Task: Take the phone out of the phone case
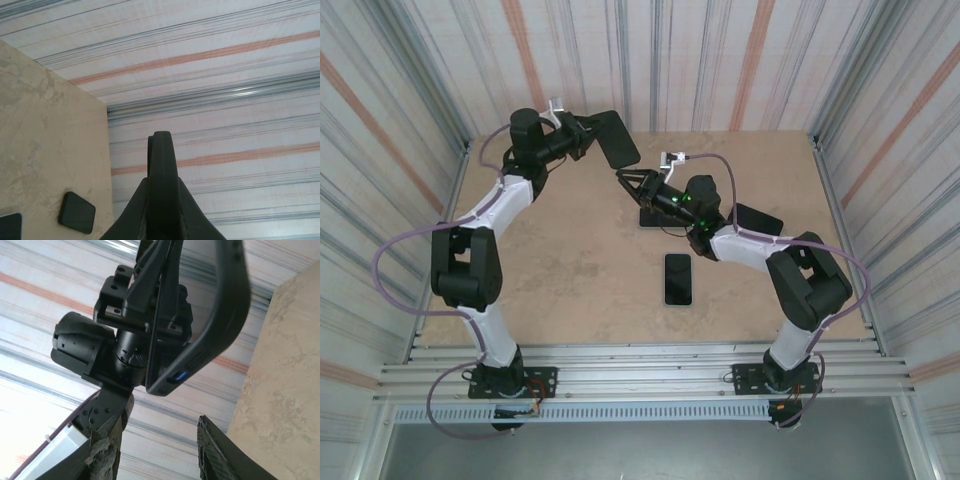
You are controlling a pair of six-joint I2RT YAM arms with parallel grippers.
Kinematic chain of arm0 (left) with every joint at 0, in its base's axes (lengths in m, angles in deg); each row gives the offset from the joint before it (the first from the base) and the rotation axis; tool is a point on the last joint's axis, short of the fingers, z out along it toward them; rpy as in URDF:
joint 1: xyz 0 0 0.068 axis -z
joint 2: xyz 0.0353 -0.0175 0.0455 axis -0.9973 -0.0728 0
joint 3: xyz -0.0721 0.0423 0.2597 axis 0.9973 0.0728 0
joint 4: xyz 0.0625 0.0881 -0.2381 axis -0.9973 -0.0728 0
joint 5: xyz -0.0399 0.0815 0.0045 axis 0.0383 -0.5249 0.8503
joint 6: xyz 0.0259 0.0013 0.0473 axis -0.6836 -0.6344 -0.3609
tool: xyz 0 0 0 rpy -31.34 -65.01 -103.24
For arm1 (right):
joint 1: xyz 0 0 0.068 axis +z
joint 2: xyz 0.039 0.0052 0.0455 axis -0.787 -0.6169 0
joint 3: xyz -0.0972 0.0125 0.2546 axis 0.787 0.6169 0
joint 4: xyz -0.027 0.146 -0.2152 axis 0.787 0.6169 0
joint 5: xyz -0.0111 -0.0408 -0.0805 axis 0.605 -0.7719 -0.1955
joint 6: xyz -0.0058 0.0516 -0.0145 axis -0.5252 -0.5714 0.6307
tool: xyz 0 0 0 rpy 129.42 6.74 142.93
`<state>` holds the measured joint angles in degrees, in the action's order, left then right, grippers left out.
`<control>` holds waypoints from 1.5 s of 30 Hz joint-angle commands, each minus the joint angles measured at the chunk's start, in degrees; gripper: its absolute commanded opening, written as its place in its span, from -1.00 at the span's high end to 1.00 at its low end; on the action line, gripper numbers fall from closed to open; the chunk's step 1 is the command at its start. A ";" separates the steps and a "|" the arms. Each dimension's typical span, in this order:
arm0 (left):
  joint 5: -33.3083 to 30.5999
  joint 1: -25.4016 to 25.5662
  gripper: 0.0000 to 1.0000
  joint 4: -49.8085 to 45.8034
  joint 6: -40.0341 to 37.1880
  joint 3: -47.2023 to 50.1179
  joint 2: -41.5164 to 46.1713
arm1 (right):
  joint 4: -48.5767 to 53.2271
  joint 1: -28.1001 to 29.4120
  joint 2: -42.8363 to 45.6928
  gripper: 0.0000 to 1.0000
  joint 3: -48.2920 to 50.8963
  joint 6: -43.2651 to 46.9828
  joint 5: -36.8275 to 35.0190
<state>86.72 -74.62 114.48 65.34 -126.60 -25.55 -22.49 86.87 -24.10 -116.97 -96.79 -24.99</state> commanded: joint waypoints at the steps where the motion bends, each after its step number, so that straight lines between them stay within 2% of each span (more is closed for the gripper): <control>1: -2.73 0.74 1.00 5.04 2.24 0.31 3.55 | -2.93 0.53 -0.67 0.17 -1.35 3.40 -2.14; 7: -2.13 1.10 1.00 4.13 3.00 0.42 3.80 | -7.12 0.62 -1.84 0.20 -1.98 4.15 -3.72; 20: -3.46 1.10 1.00 4.15 3.44 2.59 5.71 | -6.51 0.72 -4.01 0.41 -4.99 4.33 -2.52; 28: -3.71 1.10 1.00 3.81 4.02 2.51 5.78 | -3.46 0.41 -3.93 0.52 -5.52 5.89 -1.59; 34: -2.98 1.10 1.00 4.01 5.77 1.99 5.29 | 1.58 -0.01 -3.00 0.56 -6.90 11.53 0.71; 45: -2.05 1.10 1.00 4.04 6.26 1.55 6.39 | 3.46 -1.92 -3.21 0.73 -6.50 10.31 0.84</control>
<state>82.57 -73.68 115.60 70.25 -124.23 -23.69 -21.25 86.32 -27.55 -122.46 -87.78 -23.02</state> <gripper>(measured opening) 0.130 0.137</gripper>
